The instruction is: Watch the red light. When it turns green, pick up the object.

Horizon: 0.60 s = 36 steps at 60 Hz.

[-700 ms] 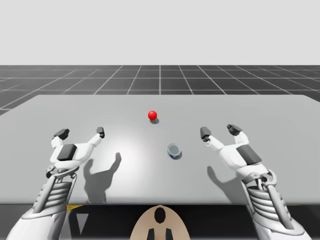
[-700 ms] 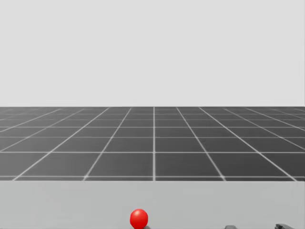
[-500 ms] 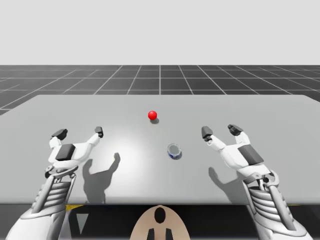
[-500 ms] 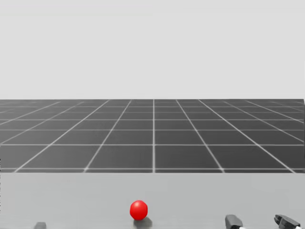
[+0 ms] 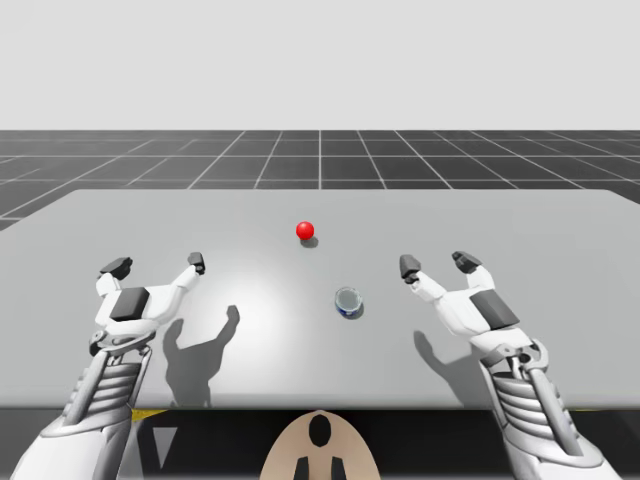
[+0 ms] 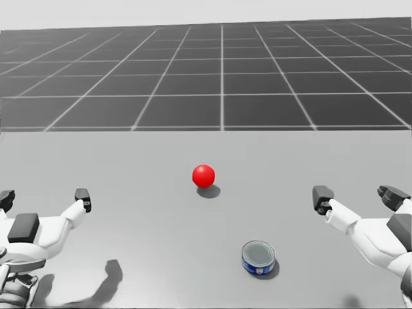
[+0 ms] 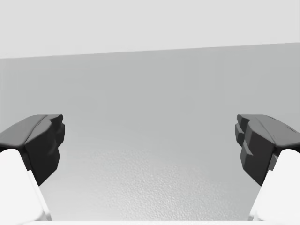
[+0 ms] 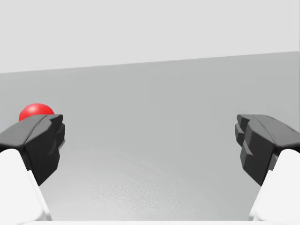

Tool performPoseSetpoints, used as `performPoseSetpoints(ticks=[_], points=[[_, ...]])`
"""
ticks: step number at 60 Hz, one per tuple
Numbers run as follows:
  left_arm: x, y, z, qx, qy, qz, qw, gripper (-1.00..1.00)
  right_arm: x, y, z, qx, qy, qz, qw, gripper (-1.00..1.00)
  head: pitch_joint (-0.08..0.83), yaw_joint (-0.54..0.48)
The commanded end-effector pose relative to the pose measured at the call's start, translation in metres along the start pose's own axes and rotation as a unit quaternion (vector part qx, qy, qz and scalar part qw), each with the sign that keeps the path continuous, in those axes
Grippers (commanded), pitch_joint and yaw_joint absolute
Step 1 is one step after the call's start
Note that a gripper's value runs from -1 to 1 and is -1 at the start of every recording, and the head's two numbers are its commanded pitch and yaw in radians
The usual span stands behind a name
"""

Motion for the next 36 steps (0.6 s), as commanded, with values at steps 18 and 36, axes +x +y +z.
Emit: performPoseSetpoints(ticks=[18, 36], points=[[-0.001, 0.0006, -0.0007, 0.001, 0.0, -0.007, 1.0, -1.0, -0.0041, 0.0025, -0.0006, 0.003, 0.004, 0.004, 1.0, -1.0, 0.466, 0.07], [-0.0013, 0.0007, -0.0004, 0.001, -0.006, -0.006, 1.0, -1.0, -0.005, 0.0037, -0.0002, 0.006, 0.002, 0.01, 0.9999, -1.0, 0.461, 0.07]])
